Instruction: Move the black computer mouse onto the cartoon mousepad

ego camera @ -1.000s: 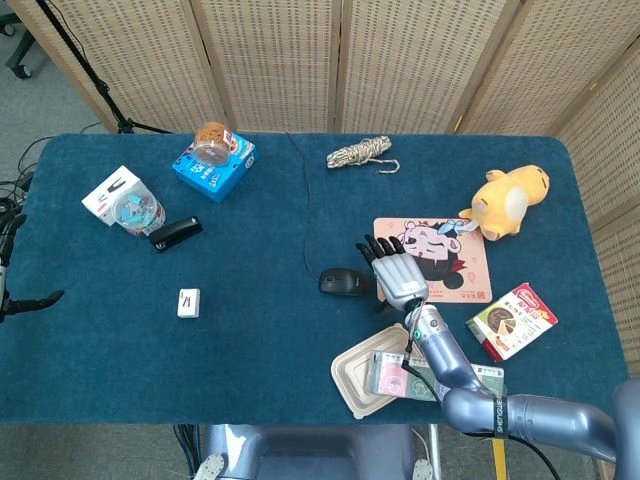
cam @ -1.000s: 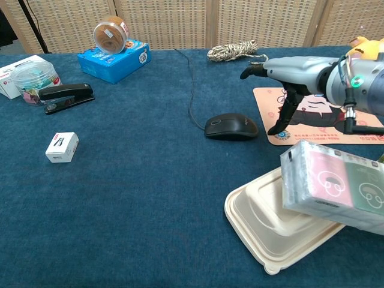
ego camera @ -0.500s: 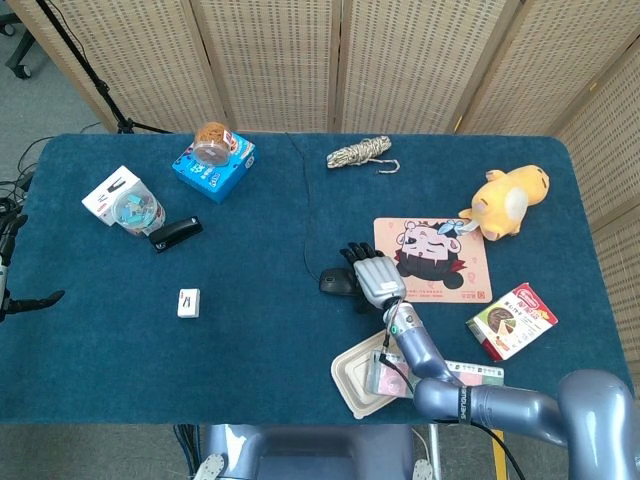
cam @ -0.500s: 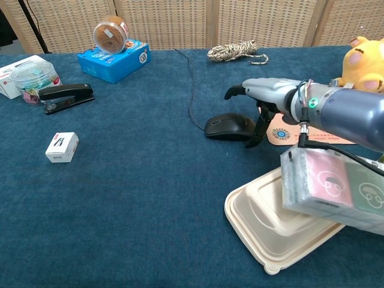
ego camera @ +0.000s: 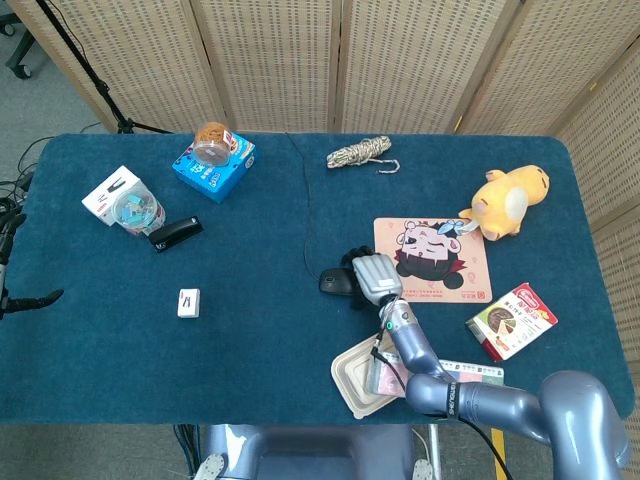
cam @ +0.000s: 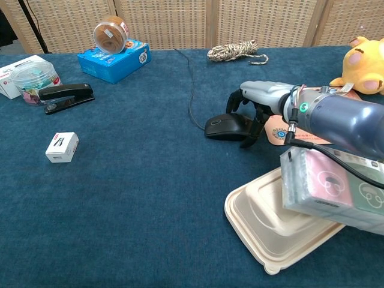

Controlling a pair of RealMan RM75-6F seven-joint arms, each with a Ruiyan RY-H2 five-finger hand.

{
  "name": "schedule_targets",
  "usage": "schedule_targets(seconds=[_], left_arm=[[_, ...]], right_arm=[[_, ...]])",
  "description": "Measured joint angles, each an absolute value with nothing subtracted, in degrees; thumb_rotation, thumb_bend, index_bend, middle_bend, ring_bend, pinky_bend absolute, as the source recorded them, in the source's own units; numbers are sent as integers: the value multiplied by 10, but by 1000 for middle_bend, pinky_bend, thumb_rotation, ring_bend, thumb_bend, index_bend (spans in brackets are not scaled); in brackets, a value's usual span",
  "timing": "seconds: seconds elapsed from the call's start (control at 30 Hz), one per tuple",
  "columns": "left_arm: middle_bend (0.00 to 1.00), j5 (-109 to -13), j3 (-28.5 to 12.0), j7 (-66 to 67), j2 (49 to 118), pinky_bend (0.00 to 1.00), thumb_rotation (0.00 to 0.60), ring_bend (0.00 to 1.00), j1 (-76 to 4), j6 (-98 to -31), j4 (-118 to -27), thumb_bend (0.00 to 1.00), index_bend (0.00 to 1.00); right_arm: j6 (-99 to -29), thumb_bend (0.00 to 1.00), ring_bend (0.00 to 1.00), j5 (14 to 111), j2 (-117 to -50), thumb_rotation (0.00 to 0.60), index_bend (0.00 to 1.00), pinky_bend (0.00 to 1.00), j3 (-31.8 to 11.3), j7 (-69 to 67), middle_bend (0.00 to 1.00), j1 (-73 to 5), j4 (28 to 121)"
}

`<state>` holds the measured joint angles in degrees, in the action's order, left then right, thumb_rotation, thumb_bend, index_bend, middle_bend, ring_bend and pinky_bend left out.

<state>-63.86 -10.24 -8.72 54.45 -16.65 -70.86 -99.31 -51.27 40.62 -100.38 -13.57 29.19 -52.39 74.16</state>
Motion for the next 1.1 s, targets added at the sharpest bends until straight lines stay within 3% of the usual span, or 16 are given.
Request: schedule_targets(seconds=[0.4,0.73,1.1], left_arm=[[0,-640,-108,-87,545,0,600,0,-164,-702,-991,0,0],[0,-639,-111,-87,544,0,600,0,-162,-697,-991,0,0],[0,-642,-112,-101,539,0,600,0,-163,-679,-990,0,0]], right_arm=[[-507,191,263,404,-1020,600,394,398,-143,286,330,-529,716],[-510,332,343,409,-1027,600,459,516,-144,284,409,-527,703],[-554,502,354,399,-1017,600,480,524,-173,281,428,-521,728]])
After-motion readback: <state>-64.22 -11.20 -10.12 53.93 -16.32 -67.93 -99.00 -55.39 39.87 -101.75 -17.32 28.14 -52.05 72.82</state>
